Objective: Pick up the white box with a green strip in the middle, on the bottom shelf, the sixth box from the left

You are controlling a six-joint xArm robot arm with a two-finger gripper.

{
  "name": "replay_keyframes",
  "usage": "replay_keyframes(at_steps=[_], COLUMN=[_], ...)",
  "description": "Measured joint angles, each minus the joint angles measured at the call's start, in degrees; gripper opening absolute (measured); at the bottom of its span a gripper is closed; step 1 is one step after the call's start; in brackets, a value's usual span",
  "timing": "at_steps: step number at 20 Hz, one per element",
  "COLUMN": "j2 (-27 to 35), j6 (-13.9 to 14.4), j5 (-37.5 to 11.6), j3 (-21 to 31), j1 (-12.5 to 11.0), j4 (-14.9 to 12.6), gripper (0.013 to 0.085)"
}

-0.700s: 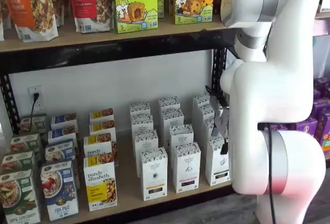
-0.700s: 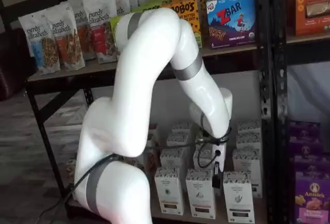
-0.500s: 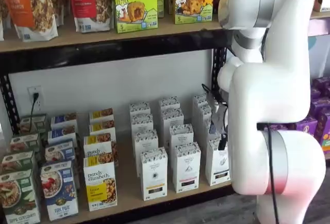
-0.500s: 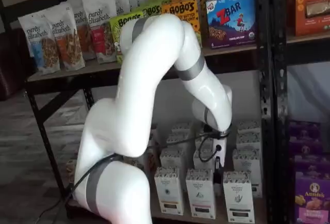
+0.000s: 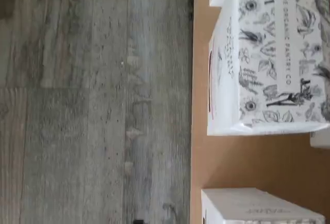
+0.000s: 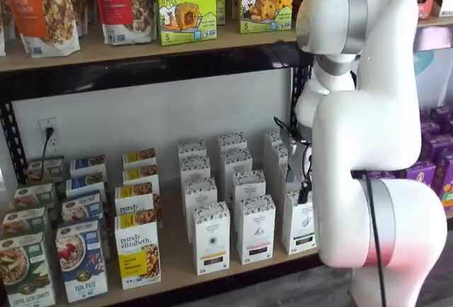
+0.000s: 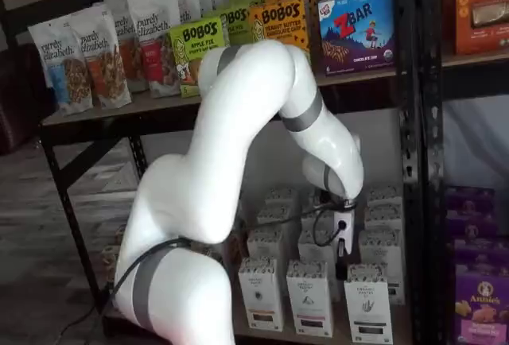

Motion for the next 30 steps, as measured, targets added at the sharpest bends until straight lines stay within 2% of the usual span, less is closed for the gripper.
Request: replay_keyframes(at_steps=[6, 13, 19, 30], j2=[3.1, 7.0, 9.4, 13.8], j6=[-1.1, -0.1, -0.2, 7.2], j5=[-0.5, -1.1, -2.4, -3.0], j3=[-3.0, -6.8, -8.9, -12.2], j1=[-0.5, -0.6, -0.5, 0.1], j4=[0.8, -0.6, -0.5, -8.5], gripper=[0.0850, 0.0850, 0.0850, 0.0850])
